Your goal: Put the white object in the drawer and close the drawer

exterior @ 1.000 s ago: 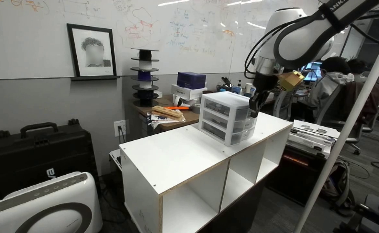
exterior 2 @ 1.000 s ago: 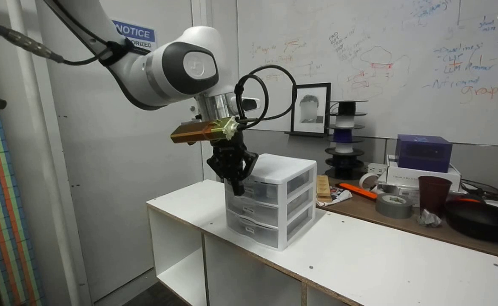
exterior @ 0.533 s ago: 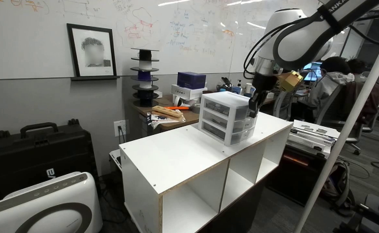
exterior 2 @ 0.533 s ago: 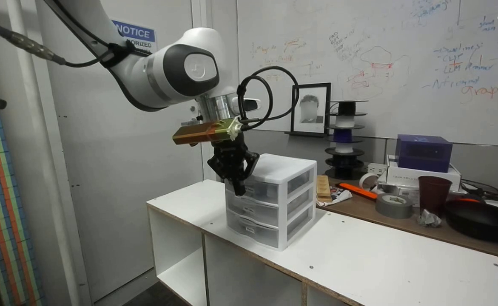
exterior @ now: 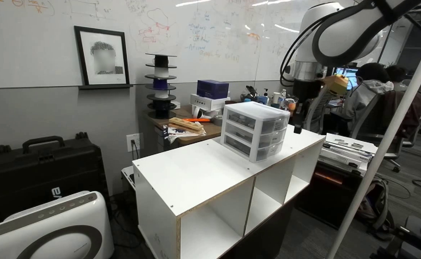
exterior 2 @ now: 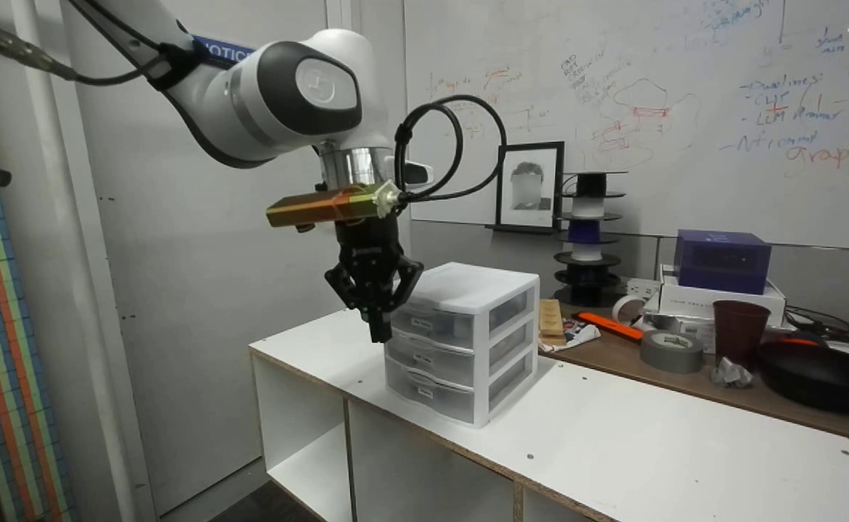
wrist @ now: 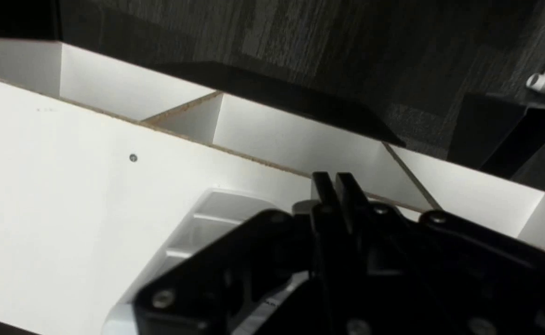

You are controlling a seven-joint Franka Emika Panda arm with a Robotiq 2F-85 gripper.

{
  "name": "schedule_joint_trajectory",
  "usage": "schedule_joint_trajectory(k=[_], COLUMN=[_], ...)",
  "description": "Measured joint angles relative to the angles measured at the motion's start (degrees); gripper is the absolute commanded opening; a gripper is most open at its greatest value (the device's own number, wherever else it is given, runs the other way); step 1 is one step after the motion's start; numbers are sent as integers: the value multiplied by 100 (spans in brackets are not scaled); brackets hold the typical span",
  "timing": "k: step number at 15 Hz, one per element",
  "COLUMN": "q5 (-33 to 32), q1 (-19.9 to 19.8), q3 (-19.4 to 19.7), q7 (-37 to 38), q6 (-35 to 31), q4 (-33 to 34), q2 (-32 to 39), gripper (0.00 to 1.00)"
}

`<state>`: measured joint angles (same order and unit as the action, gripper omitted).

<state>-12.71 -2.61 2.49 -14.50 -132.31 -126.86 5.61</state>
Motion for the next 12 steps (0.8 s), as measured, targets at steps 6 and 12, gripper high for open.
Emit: schedule_joint_trajectory(k=[6, 12], q5=[-169, -590], q1=[179, 357], q3=[-241, -567], q7=[-10, 355], q6=[1637, 2619], q4=[-402, -586], q2=[-1543, -2647], gripper=[32, 78])
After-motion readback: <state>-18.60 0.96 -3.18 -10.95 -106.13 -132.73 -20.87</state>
